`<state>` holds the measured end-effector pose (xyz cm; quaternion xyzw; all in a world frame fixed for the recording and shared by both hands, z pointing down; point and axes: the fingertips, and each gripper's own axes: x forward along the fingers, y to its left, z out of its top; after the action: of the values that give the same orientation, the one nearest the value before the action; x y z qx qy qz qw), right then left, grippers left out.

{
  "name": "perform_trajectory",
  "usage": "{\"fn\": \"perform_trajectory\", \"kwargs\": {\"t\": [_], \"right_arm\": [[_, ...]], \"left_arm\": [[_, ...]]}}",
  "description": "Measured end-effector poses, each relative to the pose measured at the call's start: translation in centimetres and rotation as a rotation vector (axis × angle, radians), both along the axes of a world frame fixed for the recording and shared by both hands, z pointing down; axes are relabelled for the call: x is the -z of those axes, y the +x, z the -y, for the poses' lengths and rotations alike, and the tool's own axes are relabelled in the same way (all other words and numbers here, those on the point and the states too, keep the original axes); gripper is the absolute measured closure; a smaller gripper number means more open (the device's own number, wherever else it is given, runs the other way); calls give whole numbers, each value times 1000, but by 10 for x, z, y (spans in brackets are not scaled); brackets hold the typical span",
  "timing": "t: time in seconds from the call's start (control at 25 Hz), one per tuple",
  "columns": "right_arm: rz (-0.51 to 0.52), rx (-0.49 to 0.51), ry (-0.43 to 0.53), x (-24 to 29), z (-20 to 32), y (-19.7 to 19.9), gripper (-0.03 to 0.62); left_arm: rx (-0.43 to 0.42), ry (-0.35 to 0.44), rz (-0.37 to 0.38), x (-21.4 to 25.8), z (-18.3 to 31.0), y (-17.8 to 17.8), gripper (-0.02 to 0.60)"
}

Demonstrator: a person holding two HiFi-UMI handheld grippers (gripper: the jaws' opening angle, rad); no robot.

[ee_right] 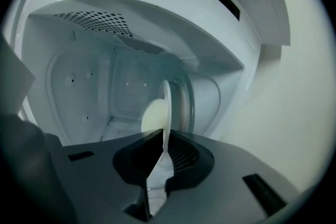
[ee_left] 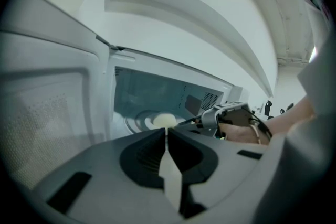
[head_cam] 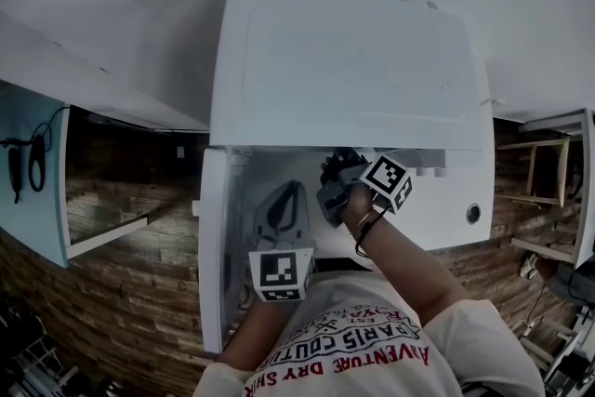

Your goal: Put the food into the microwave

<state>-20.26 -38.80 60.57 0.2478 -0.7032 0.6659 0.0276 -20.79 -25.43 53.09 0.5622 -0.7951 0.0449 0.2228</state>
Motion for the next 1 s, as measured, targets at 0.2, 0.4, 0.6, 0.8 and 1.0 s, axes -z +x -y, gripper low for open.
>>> {"fn": "perform_trajectory", "kwargs": {"t": [0.2, 0.4, 0.6, 0.8, 1.0], "right_arm": [[-40, 57, 80, 6, 1, -2, 558], [-126, 227, 285, 20, -7, -9, 362], [-325, 446, 530, 14, -17, -6, 350], [-527, 706, 733, 6, -27, -4, 347], [-658, 939, 853, -1, -32, -1, 349]], "left_arm": [[-6, 22, 9, 9, 2, 1, 563], [-12, 19, 2, 8, -2, 7, 563], [-18, 13, 2, 4, -8, 14, 563], [-1, 16, 6, 8, -13, 11, 563], [2, 25, 8, 11, -15, 13, 563]]}}
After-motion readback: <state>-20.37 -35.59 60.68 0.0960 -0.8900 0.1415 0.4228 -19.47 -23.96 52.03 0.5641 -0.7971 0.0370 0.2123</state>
